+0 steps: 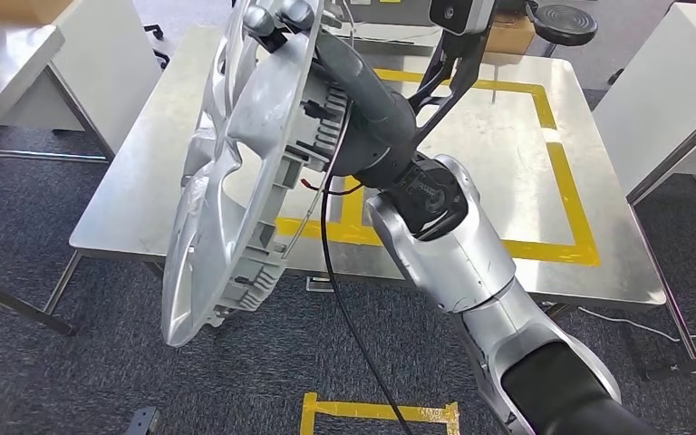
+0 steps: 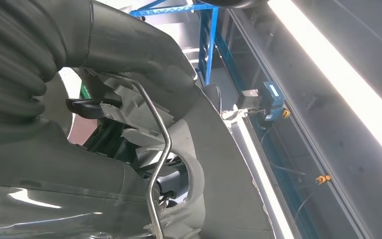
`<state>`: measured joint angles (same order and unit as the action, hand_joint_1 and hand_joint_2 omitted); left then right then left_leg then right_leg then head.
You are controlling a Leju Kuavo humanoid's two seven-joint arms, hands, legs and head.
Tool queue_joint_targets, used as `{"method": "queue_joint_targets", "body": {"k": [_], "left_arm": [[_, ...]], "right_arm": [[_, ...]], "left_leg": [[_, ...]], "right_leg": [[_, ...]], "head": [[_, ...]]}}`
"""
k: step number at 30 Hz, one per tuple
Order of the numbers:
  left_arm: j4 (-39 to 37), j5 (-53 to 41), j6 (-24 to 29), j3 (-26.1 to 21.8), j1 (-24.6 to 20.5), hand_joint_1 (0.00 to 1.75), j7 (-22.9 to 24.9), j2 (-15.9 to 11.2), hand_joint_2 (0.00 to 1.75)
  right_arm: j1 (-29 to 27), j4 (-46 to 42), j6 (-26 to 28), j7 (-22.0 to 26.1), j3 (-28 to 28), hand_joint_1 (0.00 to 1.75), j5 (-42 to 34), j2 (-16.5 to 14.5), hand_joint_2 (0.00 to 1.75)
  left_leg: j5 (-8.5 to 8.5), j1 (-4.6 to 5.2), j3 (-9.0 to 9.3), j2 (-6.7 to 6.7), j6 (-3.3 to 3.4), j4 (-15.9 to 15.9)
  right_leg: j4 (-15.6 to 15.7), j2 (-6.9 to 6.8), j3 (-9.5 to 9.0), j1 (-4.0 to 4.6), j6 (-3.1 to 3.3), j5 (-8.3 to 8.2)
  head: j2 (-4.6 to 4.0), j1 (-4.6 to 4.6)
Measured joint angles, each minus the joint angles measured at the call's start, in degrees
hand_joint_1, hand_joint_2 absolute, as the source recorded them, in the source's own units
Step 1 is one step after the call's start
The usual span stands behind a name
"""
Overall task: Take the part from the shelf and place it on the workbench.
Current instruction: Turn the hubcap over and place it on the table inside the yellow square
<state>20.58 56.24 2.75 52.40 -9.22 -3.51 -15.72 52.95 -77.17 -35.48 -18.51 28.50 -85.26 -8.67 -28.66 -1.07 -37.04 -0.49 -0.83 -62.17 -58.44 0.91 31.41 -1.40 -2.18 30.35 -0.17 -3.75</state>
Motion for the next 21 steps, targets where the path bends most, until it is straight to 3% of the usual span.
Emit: {"method": "queue_joint_targets", "body": {"k": [3,4,6,7,8,9,11,13,15,18,19,21], "left_arm": [[0.0,-0.02,-0.18,-0.06,-0.04,0.0,-0.12,-0.11,1.75],[0.01,-0.02,-0.17,-0.07,-0.04,0.0,-0.13,-0.13,1.75],[0.01,-0.03,-0.15,-0.09,-0.01,0.0,-0.1,-0.11,1.75],[0.01,-0.02,-0.14,-0.09,0.01,0.0,-0.08,-0.11,1.75],[0.01,-0.02,-0.1,-0.09,0.02,0.0,-0.06,-0.1,1.75],[0.02,-0.02,-0.04,-0.09,0.02,0.0,-0.03,-0.1,1.75],[0.09,-0.02,0.06,-0.09,0.03,0.0,0.01,-0.08,1.75],[0.25,-0.02,-0.01,-0.1,-0.03,0.0,0.01,0.07,1.75],[0.37,-0.03,-0.12,-0.12,-0.09,0.0,0.01,0.18,1.75],[0.52,-0.08,-0.13,-0.11,-0.11,0.0,0.01,0.1,1.75],[0.57,-0.1,-0.1,-0.11,-0.15,0.0,0.01,0.02,1.75],[0.59,-0.11,-0.01,-0.11,-0.12,0.0,0.03,-0.18,1.75]], "right_arm": [[0.11,-0.04,0.01,0.0,-0.02,1.75,0.0,-0.14,1.75],[0.15,-0.04,0.03,0.0,-0.02,1.75,0.0,-0.15,1.75],[0.06,-0.02,0.04,0.0,-0.02,1.75,0.0,-0.07,1.75],[-0.1,-0.01,0.04,0.0,-0.02,1.75,0.0,0.0,1.75],[-0.27,-0.01,0.04,0.0,-0.02,1.75,0.0,0.07,1.75],[-0.38,-0.01,0.05,0.0,-0.02,1.75,0.0,0.12,1.75],[-0.43,-0.06,0.04,0.0,-0.02,1.75,0.0,0.14,1.75],[-0.32,-0.07,-0.02,0.01,-0.01,1.75,0.0,0.11,1.75],[-0.19,-0.04,-0.06,0.02,-0.02,1.75,0.0,0.1,1.75],[-0.1,-0.27,-0.09,0.02,-0.04,1.75,-0.01,-0.03,1.75],[-0.04,-0.36,-0.1,0.02,-0.04,1.75,-0.01,-0.1,1.75],[-0.05,-0.4,-0.11,0.02,-0.03,1.75,0.0,-0.19,1.75]], "left_leg": [[0.13,-0.24,0.67,0.19,0.72,0.85],[0.13,-0.28,0.96,0.29,0.96,1.1],[-0.09,-0.04,1.29,0.45,1.29,1.18],[-0.25,0.11,1.48,0.5,1.39,1.18],[-0.45,0.26,1.73,0.51,1.44,1.17],[-0.69,0.42,2.08,0.49,1.43,1.17],[-1.3,0.63,2.96,0.44,1.29,1.24],[-1.67,0.56,3.39,0.46,0.83,1.39],[-1.61,0.26,3.37,0.54,0.13,1.79],[-1.99,0.29,3.29,0.54,-0.84,1.81],[-2.71,0.26,2.45,0.46,-1.18,0.27],[-4.69,-0.15,-1.21,0.34,-1.94,-5.7]], "right_leg": [[-1.63,-0.19,0.66,-0.08,-0.52,1.14],[-4.1,-0.3,1.89,-0.06,-0.47,2.29],[-11.52,-0.45,6.07,-0.01,-0.16,4.97],[-14.5,-0.47,8.04,0.04,0.05,5.49],[-15.85,-0.48,9.28,0.14,0.33,4.98],[-15.07,-0.49,9.51,0.31,0.74,3.28],[-9.13,-0.5,7.69,0.9,2.13,-1.59],[-4.18,-0.58,5.76,1.66,3.56,-4.25],[-2.54,-0.64,5.13,2.25,4.24,-4.22],[0.91,-0.81,3.1,1.82,4.32,-4.12],[2.01,-0.89,2.22,1.54,4.24,-4.15],[2.66,-0.96,1.27,1.26,4.1,-3.9]], "head": [[0.0,-0.02],[0.0,-0.22],[0.0,-0.67],[0.0,-0.79],[0.0,-0.89],[0.0,-1.01],[0.0,-1.18],[0.0,-0.86],[-0.01,-0.73],[-0.01,-0.85],[-0.01,-0.58],[-0.01,0.32]]}}
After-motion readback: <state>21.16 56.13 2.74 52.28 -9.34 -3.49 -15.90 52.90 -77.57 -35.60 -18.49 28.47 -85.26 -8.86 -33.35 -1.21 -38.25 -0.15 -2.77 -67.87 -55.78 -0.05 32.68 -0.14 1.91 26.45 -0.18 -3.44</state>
